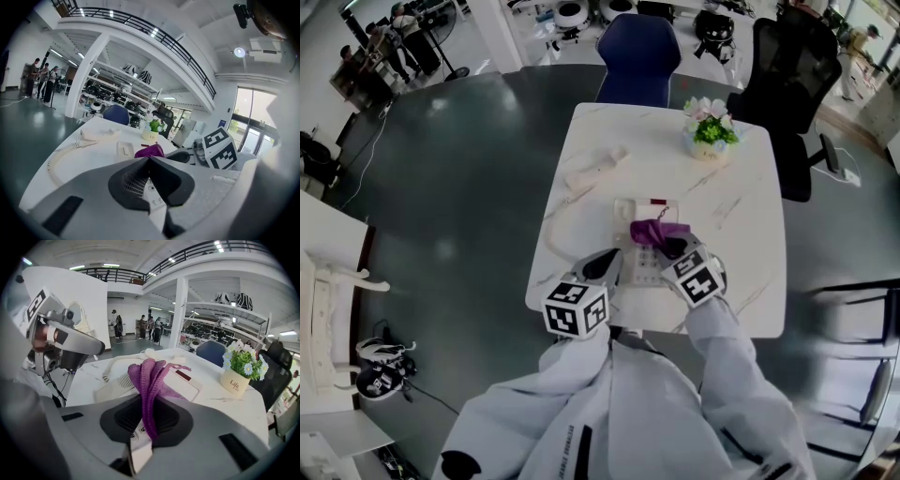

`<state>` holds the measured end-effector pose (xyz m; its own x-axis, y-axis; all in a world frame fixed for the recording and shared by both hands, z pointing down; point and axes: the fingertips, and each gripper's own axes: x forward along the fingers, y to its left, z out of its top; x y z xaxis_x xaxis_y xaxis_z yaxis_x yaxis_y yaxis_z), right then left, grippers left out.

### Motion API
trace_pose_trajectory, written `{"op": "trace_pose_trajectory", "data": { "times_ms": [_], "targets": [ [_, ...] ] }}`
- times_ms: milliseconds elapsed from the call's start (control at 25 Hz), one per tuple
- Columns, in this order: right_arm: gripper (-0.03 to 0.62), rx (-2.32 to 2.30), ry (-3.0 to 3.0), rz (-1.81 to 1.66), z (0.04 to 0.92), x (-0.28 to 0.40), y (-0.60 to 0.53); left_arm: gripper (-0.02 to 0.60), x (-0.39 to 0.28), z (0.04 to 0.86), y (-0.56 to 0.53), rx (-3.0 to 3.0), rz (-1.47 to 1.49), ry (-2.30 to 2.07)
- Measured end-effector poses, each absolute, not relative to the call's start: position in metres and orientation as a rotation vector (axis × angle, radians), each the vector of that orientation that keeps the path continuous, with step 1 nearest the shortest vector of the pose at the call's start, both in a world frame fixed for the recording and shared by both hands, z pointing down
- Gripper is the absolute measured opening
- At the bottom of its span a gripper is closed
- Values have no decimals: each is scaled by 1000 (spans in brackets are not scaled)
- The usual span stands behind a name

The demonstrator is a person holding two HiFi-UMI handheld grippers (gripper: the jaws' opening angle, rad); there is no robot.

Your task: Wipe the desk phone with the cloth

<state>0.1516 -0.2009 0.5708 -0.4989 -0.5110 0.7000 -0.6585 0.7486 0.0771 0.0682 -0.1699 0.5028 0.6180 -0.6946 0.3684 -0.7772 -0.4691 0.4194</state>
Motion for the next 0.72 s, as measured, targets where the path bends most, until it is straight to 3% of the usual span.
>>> {"op": "trace_pose_trajectory", "data": {
  "times_ms": [720],
  "targets": [
    [40,799,-2232,280,577,148,-173,-2,73,509,-152,2265,188,-1169]
  ]
}}
